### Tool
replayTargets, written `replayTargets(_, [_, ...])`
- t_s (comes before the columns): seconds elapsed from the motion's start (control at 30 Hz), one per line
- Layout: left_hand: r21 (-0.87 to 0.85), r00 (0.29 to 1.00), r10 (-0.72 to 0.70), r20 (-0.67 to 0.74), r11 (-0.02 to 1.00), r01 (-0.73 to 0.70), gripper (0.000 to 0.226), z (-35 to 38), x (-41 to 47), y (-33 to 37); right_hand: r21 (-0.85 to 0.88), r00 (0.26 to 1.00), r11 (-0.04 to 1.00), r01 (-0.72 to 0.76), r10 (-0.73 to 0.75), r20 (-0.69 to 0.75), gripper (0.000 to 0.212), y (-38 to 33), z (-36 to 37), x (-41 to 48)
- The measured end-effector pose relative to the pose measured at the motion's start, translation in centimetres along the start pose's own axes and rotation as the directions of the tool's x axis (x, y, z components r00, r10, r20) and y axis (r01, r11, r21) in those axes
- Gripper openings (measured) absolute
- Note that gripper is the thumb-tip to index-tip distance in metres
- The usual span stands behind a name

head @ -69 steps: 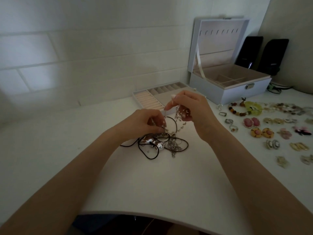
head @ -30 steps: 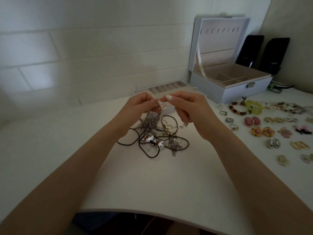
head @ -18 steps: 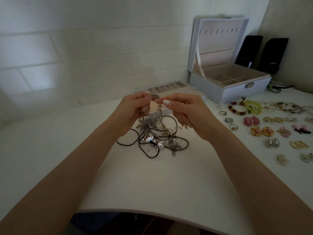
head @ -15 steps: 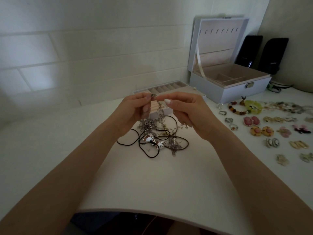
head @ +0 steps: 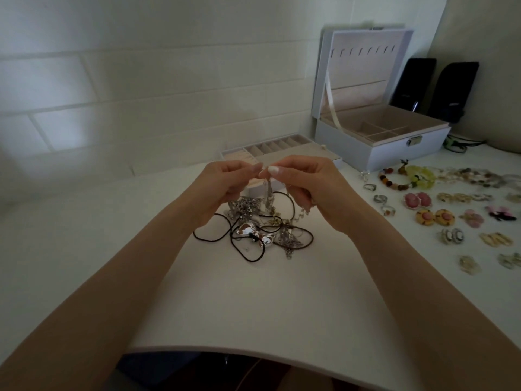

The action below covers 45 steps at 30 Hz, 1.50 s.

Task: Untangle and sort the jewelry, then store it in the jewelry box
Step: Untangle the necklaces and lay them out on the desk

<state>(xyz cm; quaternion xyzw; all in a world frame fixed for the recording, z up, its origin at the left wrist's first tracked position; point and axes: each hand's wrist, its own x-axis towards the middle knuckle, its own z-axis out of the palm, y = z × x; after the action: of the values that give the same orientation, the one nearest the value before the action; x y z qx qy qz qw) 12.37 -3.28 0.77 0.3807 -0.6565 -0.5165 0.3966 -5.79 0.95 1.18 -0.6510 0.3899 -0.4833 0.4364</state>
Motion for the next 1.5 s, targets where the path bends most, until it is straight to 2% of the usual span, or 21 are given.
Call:
replayTargets(0.1, [-0.009, 0.999, -0.039, -0.007, 0.999, 0.039, 0.034, -0.2, 0.1, 0.0, 0.015, 1.0, 1.0, 0.0, 0.001, -0.015, 0.014, -0.3, -0.1, -0.1])
replayTargets(0.2, [-0.08, 0.998, -0.061, 0.014, 0.995, 0.061, 0.022, -0.4, 0.2, 0.2, 0.005, 1.0, 0.999, -0.031, 0.031, -0.004, 0.012, -0.3, 0.0, -0.1])
replayTargets(0.33, [-0.11, 0.996, -0.068, 0.064, 0.991, 0.075, 0.026, -0.5, 0.3, 0.2, -0.036, 0.999, 0.998, -0.05, 0.05, -0.008, 0.014, -0.2, 0.1, -0.1])
replayTargets(0.43, [-0.086, 0.999, -0.052, 0.016, 0.995, 0.053, 0.022, -0.2, 0.2, 0.3, -0.014, 0.999, 0.999, -0.036, 0.035, -0.026, 0.015, -0.4, 0.0, -0.2])
replayTargets(0.5, [0.021, 0.995, -0.033, -0.093, 0.999, 0.035, 0.021, 0.0, 0.2, 0.1, 0.0, 0.999, 1.0, -0.027, 0.027, -0.038, 0.015, -0.5, 0.0, -0.2])
replayTargets(0.57, [0.198, 0.979, -0.006, -0.206, 0.979, 0.048, 0.025, 0.1, 0.3, -0.2, 0.011, 0.999, 1.0, -0.024, 0.024, -0.04, 0.015, -0.4, 0.0, -0.1])
replayTargets(0.63, [0.315, 0.964, 0.009, -0.265, 0.946, 0.078, 0.028, 0.3, 0.4, -0.7, 0.016, 0.999, 1.0, -0.023, 0.023, -0.033, 0.014, -0.4, 0.0, -0.1])
replayTargets(0.7, [0.433, 0.957, 0.009, -0.289, 0.893, 0.122, 0.031, 0.2, 0.5, -1.1, 0.022, 0.999, 1.0, -0.02, 0.021, -0.029, 0.013, -0.4, 0.1, -0.1])
replayTargets(0.77, [0.612, 0.957, 0.034, -0.29, 0.775, 0.158, 0.03, 0.1, 0.7, -1.6, 0.031, 0.999, 0.999, -0.024, 0.025, -0.037, 0.013, -0.3, 0.1, -0.1])
replayTargets(0.87, [0.757, 0.972, 0.109, -0.207, 0.647, 0.088, 0.015, 0.4, 0.6, -1.8, 0.046, 0.998, 0.998, -0.035, 0.037, -0.045, 0.017, -0.2, 0.0, 0.0])
replayTargets(0.93, [0.71, 0.97, 0.192, -0.148, 0.704, -0.031, 0.007, 0.7, 0.4, -1.4, 0.051, 0.998, 0.998, -0.039, 0.041, -0.037, 0.019, -0.1, -0.1, 0.1])
replayTargets(0.97, [0.617, 0.97, 0.214, -0.113, 0.781, -0.101, 0.015, 0.8, 0.3, -1.0, 0.05, 0.998, 0.998, -0.042, 0.044, -0.034, 0.019, -0.1, -0.1, 0.1])
replayTargets(1.03, [0.32, 0.984, 0.178, 0.009, 0.932, -0.172, 0.026, 0.8, -0.2, -0.1, 0.054, 0.998, 0.997, -0.048, 0.05, -0.035, 0.021, 0.0, -0.1, 0.1])
replayTargets(1.07, [0.224, 0.984, 0.159, 0.076, 0.959, -0.172, 0.032, 0.8, -0.4, 0.2, 0.057, 0.998, 0.997, -0.051, 0.053, -0.035, 0.022, 0.0, 0.0, 0.1])
replayTargets(1.13, [0.212, 0.977, 0.166, 0.137, 0.958, -0.193, 0.037, 1.0, -0.5, 0.3, 0.061, 0.998, 0.997, -0.056, 0.058, -0.032, 0.025, -0.1, 0.0, 0.1])
replayTargets(1.27, [0.233, 0.966, 0.259, 0.016, 0.939, -0.255, 0.019, 0.9, 0.0, 0.1, 0.055, 0.998, 0.996, -0.068, 0.068, -0.006, 0.026, -0.3, 0.1, 0.1])
replayTargets(1.37, [0.256, 0.937, 0.335, -0.097, 0.918, -0.302, 0.014, 0.8, 0.2, 0.2, 0.002, 0.998, 0.998, -0.065, 0.065, 0.008, 0.026, -0.9, 0.2, 0.0])
replayTargets(1.5, [0.269, 0.899, 0.402, -0.174, 0.897, -0.35, 0.004, 1.1, 0.4, 1.0, 0.015, 0.996, 0.997, -0.075, 0.075, -0.056, 0.029, -2.0, 0.6, 0.1])
